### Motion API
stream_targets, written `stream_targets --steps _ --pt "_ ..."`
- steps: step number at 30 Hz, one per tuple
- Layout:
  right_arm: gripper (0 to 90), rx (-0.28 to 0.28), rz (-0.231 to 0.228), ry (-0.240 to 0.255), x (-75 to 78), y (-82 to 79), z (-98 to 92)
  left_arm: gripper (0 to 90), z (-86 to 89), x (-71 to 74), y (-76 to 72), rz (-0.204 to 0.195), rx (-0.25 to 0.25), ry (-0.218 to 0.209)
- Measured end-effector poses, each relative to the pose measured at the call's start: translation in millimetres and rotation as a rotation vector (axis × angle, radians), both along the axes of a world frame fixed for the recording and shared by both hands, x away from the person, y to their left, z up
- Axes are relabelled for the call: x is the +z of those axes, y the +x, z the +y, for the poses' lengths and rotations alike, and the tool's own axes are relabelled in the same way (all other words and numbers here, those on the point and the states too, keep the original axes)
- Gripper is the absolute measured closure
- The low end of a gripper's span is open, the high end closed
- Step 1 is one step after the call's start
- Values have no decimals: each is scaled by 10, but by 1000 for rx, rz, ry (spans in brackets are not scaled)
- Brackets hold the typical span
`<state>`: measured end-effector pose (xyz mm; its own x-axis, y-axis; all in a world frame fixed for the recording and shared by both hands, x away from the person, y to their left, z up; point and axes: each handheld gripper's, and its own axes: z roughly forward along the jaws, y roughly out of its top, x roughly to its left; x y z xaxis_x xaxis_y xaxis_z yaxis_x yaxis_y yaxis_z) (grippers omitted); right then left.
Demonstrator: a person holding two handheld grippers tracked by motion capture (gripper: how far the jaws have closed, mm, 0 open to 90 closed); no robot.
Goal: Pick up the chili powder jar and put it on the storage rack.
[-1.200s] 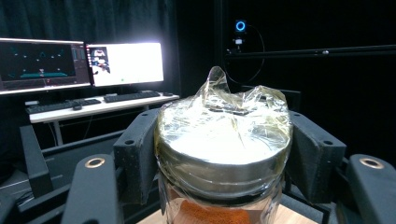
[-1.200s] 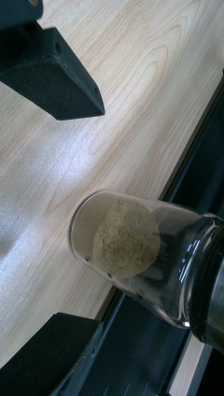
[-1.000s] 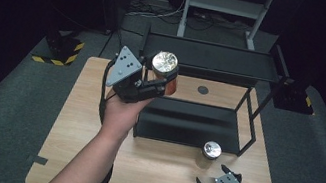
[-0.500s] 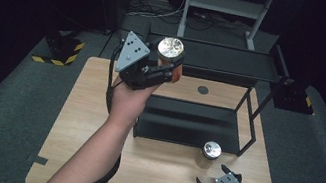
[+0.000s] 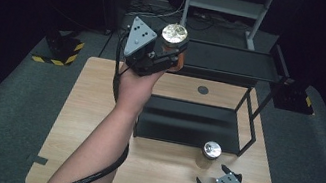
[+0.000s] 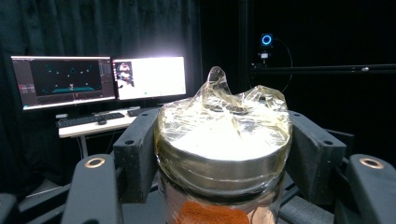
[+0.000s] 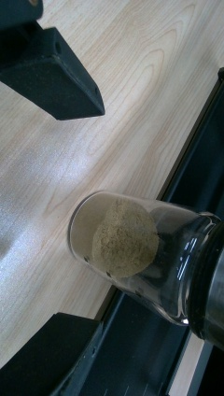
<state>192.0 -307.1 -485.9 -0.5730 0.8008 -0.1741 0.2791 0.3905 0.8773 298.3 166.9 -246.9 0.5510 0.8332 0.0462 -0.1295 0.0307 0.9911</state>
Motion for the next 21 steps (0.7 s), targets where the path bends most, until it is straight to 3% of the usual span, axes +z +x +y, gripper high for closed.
stream_targets --steps 21 --pt "0 2 -4 10 -9 -5 -18 343 -93 50 237 18 56 -7"
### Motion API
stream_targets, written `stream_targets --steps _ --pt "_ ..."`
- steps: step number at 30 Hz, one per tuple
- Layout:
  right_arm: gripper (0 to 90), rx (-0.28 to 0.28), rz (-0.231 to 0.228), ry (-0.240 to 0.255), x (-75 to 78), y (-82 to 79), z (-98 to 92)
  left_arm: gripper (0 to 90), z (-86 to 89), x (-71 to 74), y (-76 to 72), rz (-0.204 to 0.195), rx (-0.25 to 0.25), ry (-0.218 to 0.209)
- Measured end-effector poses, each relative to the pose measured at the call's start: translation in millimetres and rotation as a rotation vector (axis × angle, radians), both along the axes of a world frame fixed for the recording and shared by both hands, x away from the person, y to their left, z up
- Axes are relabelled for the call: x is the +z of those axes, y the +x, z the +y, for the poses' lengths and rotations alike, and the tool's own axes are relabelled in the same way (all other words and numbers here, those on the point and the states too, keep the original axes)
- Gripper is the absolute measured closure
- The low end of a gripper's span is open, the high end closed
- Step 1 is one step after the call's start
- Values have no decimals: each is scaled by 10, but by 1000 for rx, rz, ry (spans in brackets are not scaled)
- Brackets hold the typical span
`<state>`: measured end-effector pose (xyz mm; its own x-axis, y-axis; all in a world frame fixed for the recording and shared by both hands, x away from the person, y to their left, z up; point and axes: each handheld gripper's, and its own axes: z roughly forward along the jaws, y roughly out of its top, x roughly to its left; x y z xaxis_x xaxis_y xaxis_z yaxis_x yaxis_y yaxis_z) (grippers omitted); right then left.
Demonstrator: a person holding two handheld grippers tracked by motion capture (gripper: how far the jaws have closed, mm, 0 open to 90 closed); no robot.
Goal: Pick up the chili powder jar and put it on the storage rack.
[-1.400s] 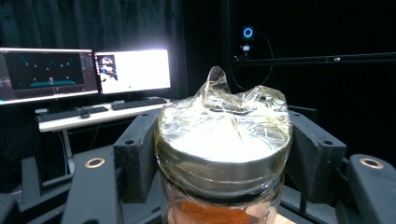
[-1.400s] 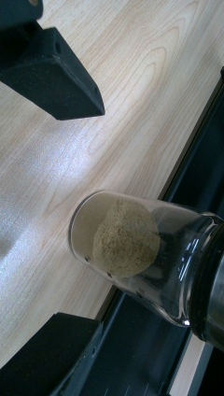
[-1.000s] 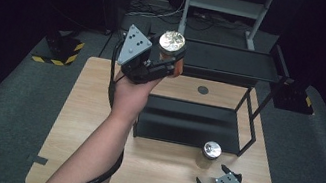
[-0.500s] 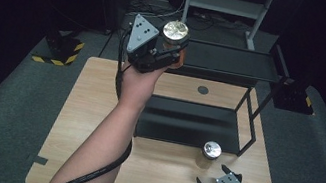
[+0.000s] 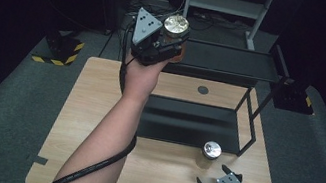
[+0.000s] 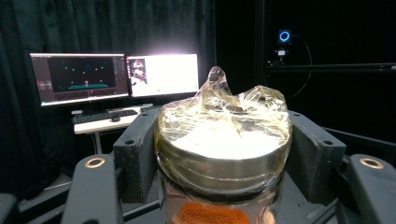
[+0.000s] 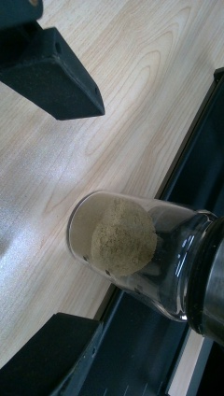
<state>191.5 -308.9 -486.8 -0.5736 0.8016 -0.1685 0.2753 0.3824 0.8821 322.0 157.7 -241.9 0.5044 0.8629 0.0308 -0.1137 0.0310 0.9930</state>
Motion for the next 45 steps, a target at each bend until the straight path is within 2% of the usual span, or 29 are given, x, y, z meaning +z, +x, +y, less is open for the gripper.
stream_targets --steps 8,23,30,38,45 --pt "0 5 -5 0 -4 -6 -6 343 -37 -4 59 6 15 2" --pt "0 11 -9 -4 -8 -9 -7 343 -136 -85 270 40 34 -6" --pt "0 12 -10 -1 -10 -10 -11 343 -177 -84 304 44 32 -4" --pt "0 14 -8 -3 -7 -6 -9 343 -209 -35 308 48 24 26" --pt "0 12 -10 0 -11 -10 -13 342 -227 -52 323 62 24 20"
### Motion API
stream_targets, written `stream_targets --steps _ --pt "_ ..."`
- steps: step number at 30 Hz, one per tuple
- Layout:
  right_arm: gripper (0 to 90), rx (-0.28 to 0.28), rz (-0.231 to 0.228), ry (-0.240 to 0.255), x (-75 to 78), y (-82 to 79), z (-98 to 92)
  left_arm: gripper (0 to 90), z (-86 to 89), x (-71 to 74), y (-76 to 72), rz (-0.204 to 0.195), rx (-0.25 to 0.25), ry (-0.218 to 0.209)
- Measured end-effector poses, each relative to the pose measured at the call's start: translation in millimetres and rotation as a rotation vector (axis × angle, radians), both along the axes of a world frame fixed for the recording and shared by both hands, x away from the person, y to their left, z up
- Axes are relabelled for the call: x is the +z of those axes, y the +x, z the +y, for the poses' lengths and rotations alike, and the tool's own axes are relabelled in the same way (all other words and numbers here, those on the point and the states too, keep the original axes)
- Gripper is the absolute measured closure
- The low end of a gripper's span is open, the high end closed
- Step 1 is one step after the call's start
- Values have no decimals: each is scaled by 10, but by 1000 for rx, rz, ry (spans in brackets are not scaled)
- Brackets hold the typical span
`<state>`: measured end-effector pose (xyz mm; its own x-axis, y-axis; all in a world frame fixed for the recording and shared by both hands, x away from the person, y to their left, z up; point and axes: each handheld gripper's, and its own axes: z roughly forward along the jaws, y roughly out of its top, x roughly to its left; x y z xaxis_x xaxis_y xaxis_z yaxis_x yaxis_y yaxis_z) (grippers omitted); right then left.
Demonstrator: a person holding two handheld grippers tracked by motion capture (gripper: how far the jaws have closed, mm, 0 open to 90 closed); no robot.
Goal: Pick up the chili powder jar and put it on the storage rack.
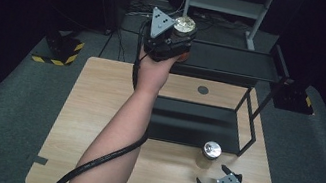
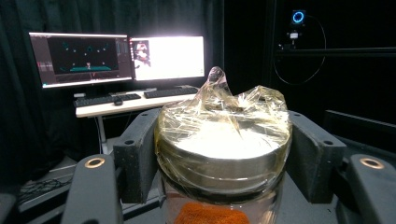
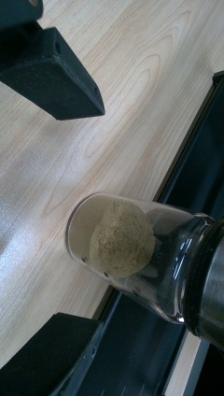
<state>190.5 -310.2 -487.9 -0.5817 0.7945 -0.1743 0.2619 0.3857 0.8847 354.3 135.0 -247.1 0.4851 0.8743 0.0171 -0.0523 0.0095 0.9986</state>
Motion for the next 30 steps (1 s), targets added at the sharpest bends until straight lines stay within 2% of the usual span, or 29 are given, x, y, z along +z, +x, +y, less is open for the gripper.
stream_targets --steps 7,10,22,27,29,30 --pt "0 3 4 2 4 6 -6 341 -13 -6 48 5 -7 -6" --pt "0 0 2 6 -1 5 -10 340 -16 -18 82 16 -8 -25" --pt "0 5 -2 -4 0 0 3 333 -16 14 85 37 -9 -30" --pt "0 3 -4 -2 -4 -3 0 185 -46 41 64 65 10 -41" --pt "0 4 -4 -2 -3 -3 -1 54 -61 44 49 64 17 -32" --pt "0 3 -4 -3 -3 -4 2 16 -87 40 11 59 31 -31"
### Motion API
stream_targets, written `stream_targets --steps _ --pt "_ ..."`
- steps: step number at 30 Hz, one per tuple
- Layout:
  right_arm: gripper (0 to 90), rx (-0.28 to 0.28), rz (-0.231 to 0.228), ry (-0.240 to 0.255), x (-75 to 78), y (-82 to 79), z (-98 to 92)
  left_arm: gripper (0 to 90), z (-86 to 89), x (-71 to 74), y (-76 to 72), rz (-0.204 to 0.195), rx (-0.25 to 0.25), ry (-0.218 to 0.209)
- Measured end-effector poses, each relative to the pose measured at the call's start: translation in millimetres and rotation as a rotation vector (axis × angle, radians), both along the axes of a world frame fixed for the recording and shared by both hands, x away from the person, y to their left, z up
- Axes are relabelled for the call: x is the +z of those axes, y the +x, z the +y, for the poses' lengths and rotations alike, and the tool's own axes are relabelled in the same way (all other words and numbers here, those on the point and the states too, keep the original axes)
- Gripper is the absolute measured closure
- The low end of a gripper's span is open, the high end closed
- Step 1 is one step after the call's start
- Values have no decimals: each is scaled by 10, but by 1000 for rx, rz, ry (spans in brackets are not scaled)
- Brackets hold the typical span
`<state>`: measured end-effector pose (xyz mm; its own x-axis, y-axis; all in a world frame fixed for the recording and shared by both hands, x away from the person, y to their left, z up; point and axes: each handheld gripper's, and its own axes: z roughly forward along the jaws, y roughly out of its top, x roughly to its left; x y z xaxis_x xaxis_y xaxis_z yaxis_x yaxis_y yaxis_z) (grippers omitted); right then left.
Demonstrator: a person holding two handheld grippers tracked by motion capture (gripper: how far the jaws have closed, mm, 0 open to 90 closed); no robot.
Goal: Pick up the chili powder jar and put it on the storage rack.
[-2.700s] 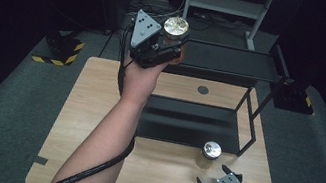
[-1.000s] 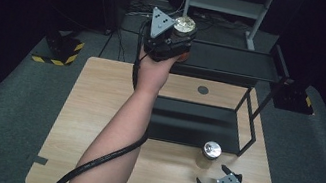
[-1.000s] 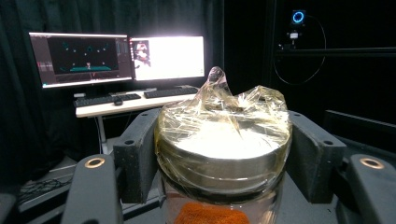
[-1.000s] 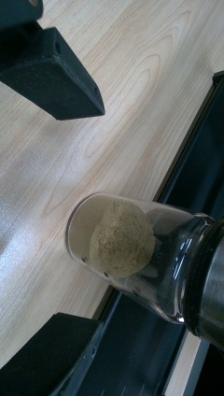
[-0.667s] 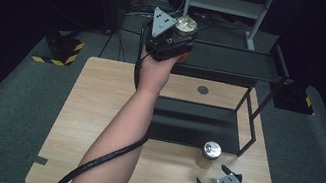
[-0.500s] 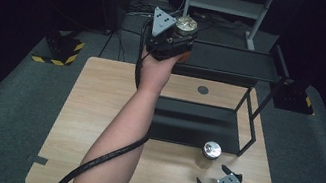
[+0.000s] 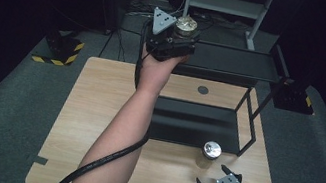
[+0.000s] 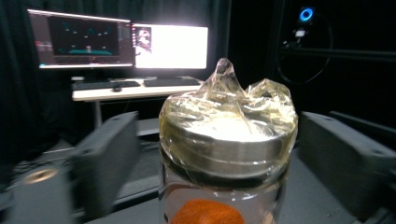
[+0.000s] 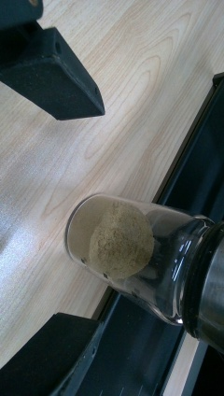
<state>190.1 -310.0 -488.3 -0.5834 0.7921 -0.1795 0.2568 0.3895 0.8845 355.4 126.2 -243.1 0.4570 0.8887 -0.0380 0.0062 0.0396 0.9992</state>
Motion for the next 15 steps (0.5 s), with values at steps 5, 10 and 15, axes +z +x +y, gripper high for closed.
stream_targets --steps 5,10,15 --pt "0 1 0 0 1 -1 0 4 21 27 -76 2 -5 10" --pt "0 2 -4 -5 -1 -7 6 4 73 38 -185 8 -10 12" --pt "0 0 -5 -5 -2 -8 8 4 129 20 -325 5 -20 22"
